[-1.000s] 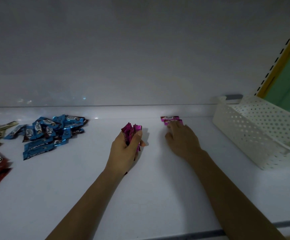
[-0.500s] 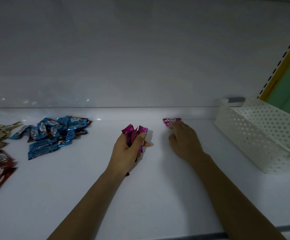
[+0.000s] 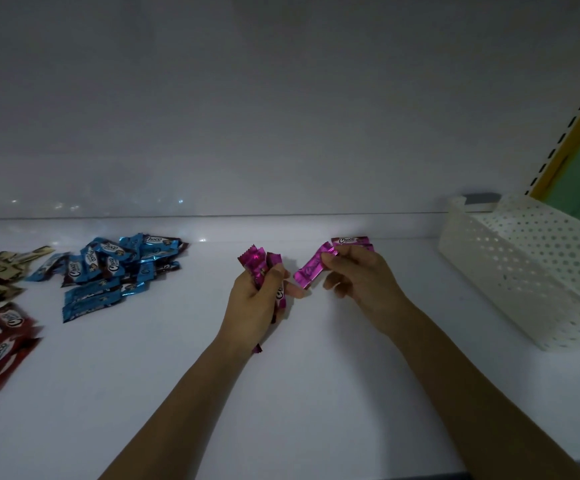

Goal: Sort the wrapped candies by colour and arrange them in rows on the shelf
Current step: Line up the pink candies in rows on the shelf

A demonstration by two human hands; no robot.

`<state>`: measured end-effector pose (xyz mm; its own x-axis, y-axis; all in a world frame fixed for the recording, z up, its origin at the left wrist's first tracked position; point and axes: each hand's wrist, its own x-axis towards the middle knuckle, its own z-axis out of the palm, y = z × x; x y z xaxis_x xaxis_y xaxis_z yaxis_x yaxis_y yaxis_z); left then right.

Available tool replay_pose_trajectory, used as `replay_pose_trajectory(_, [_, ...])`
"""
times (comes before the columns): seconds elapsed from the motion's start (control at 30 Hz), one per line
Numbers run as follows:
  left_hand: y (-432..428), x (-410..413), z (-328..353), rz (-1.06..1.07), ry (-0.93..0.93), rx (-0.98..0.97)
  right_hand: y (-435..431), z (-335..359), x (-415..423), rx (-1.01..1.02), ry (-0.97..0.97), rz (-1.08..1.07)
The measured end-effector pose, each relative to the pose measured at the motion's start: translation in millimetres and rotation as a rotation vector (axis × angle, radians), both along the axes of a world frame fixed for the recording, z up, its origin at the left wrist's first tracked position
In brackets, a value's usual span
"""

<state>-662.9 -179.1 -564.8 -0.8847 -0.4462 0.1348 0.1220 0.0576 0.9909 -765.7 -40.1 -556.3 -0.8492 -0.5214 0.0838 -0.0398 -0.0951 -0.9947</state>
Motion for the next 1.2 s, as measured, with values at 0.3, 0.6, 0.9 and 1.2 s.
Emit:
replay_pose_trajectory(0.3, [1,0,-1,0.102,0.006,0.074,8,-1,-5,0.043,0.287,0.027])
replay_pose_trajectory(0.6, [6,5,7,0.048,0.051,0.111,9,-3,-7,-0.108,0.302,0.125])
replay_pose_trajectory(0.9, [2,2,0,0.085,0.014,0.076,14,-15,-21,0.236,0.43,-0.01])
replay_pose_trajectory(1.2, [0,-1,-4,0.092,0.007,0.064,3,-11,3,0.781,0.785,-0.243])
